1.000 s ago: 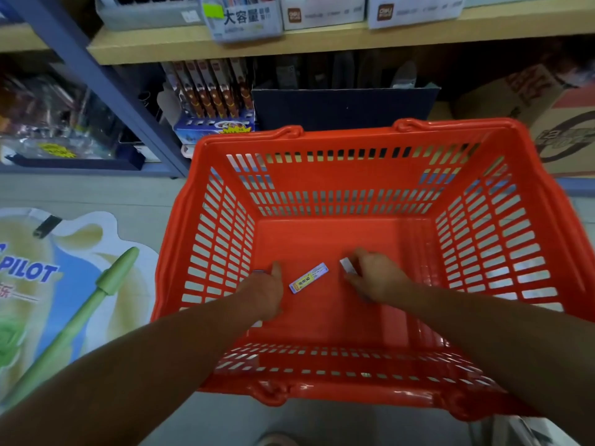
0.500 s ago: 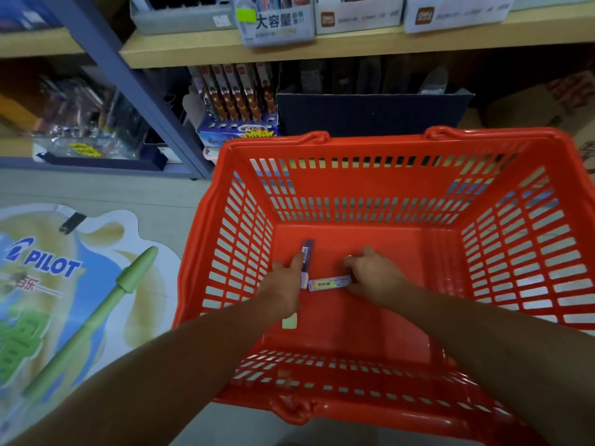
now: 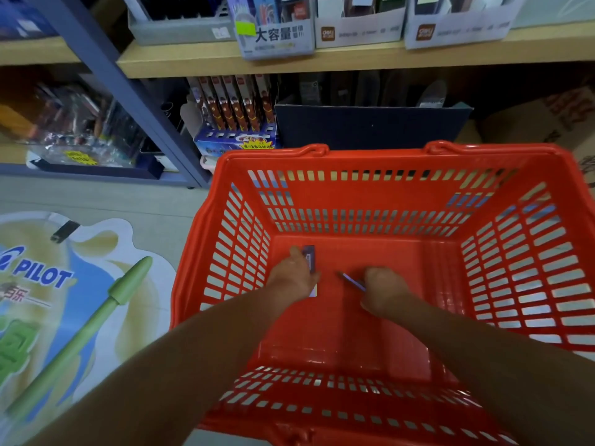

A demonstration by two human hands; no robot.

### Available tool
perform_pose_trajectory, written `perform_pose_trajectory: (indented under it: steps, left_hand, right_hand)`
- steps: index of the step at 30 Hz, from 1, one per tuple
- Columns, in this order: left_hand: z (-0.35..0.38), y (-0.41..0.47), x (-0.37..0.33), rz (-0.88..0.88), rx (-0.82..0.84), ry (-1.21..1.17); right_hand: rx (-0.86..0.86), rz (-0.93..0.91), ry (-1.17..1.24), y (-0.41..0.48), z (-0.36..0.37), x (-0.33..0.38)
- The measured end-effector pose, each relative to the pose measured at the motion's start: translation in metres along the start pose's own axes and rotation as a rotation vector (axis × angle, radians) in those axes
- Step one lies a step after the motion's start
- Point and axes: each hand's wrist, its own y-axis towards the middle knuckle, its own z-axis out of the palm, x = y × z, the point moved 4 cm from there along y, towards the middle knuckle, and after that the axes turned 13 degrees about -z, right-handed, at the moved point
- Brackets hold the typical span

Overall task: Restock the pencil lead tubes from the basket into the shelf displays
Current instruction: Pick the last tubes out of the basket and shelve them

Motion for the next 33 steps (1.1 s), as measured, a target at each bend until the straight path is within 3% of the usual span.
perform_pose_trajectory:
  steps: [4, 10, 13, 17, 19, 22, 24, 27, 33]
  left_hand:
    - [0.009, 0.004, -0.008, -0.007, -0.018, 0.084]
    - [-0.004, 0.001, -0.009, -0.007, 0.047, 0.077]
    - [-0.037, -0.015, -0.018, 0.088, 0.058, 0.105]
    - [-0.096, -0.062, -0.035, 0.359, 0.005, 0.248]
    - [-0.121, -0.084, -0.040, 0.487, -0.056, 0.312]
    - [-0.155, -0.110, -0.049, 0.628, -0.178, 0.338]
    - [-0.180, -0.126, -0.054, 0.702, -0.278, 0.326]
    - [-0.220, -0.147, -0.057, 0.772, -0.411, 0.233]
    - [-0.300, -0.187, -0.066, 0.636, -0.496, -0.164]
  right_hand:
    - [-0.005, -0.015, 0.018, -0.004, 0.005, -0.002]
    - [-0.191, 0.089, 0.764, 0.008, -0.018, -0.005]
    - [-0.309, 0.080, 0.954, 0.007, -0.055, 0.000]
    - [-0.250, -0.079, 0.883, -0.008, -0.123, 0.023]
    - [-0.081, -0.186, 0.839, -0.019, -0.150, 0.042]
    - [0.228, -0.286, 0.977, -0.037, -0.177, 0.064]
    - [0.309, -0.345, 0.949, -0.048, -0.197, 0.077]
    - [0.209, -0.414, 0.900, -0.058, -0.235, 0.096]
    - [0.020, -0.563, 1.176, -0.077, -0.302, 0.106]
